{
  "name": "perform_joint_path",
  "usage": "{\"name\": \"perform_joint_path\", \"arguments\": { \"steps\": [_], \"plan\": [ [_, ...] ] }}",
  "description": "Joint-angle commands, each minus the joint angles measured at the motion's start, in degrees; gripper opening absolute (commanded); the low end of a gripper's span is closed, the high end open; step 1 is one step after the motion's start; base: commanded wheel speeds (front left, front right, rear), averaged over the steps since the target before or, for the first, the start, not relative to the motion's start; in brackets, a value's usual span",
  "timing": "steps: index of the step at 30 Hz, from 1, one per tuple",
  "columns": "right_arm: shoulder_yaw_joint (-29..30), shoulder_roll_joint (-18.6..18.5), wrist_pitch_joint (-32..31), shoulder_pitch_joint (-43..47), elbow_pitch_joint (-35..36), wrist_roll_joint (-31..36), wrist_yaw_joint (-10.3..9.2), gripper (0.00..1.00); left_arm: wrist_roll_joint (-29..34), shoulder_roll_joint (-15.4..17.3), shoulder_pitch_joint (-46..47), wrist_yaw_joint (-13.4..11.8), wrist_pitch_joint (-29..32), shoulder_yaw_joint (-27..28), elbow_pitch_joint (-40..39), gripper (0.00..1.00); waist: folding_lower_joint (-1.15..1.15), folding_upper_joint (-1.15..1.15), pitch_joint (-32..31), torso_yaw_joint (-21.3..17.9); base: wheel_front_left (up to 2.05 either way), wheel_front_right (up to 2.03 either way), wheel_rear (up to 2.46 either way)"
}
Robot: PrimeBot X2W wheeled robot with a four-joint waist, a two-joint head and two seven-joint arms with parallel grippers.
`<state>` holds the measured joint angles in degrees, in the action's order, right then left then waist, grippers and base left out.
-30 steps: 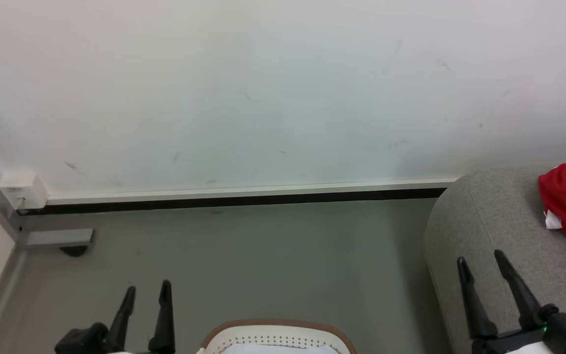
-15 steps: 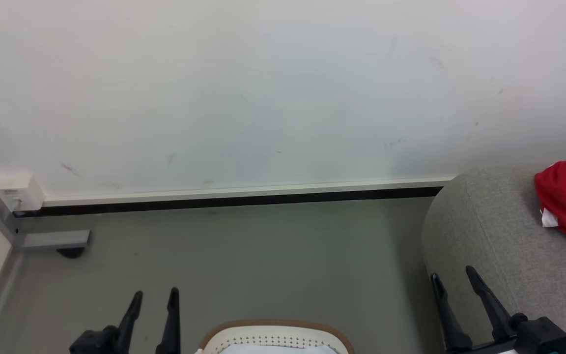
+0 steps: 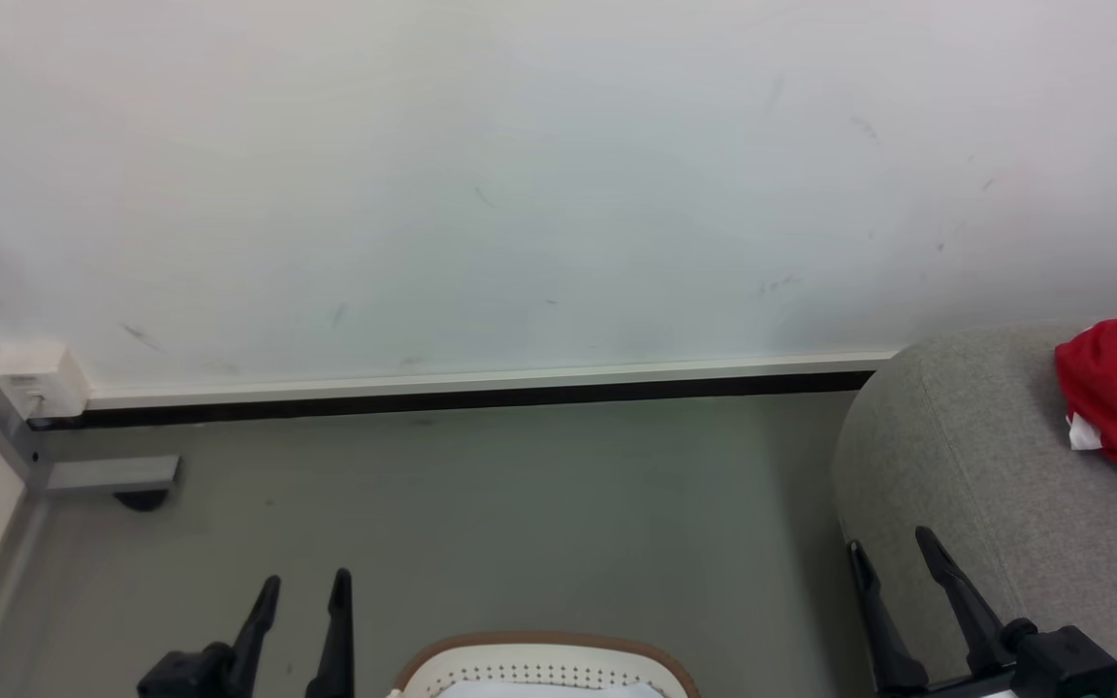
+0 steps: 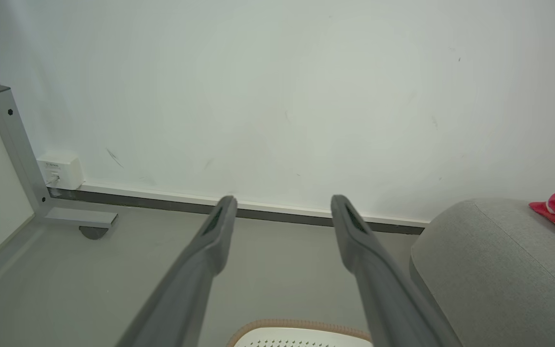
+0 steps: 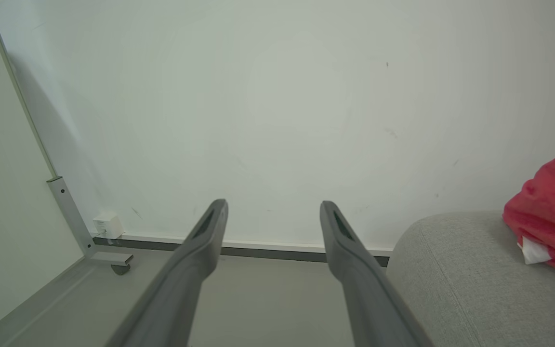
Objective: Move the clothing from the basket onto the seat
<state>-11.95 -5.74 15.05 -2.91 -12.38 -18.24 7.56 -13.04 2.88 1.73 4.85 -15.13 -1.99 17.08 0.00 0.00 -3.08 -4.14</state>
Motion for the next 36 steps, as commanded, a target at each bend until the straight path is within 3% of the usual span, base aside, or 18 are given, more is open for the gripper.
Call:
{"name": "perform_joint_path", "arguments": {
  "steps": [1,9,10,13,36],
  "plan": [
    [0.3,-0.07,0.17,0.16,0.01,-0.72,-0.14,1.0,0.95,0.11,0.28,0.25,-0.03,0.33,0.21,1.0,0.0,0.0,-0.04,0.04,0.0,0.0,0.0],
    [0.22,0.42,0.17,0.33,0.02,-0.72,-0.14,1.0,-1.23,0.07,0.25,0.53,-0.03,0.21,0.74,1.0,0.0,0.0,-0.22,-0.2,0.0,0.0,0.0],
    [0.14,0.41,0.0,0.03,0.01,-0.23,0.0,0.0,-1.19,-0.04,0.03,0.42,0.0,0.07,0.74,0.0,0.0,0.0,-0.22,-0.2,0.0,0.0,0.0],
    [0.01,0.46,-0.19,0.77,-0.84,-0.7,0.0,0.0,-1.68,-0.24,-0.3,0.44,0.28,0.07,1.87,0.0,0.0,0.0,-0.22,-0.19,0.0,0.0,0.0],
    [4.49,0.4,-5.65,-0.68,-1.06,-23.07,-0.03,0.0,-24.4,-0.14,1.34,1.09,6.54,2.56,0.38,0.0,0.0,0.0,0.4,0.61,0.0,0.0,0.0]
  ]
}}
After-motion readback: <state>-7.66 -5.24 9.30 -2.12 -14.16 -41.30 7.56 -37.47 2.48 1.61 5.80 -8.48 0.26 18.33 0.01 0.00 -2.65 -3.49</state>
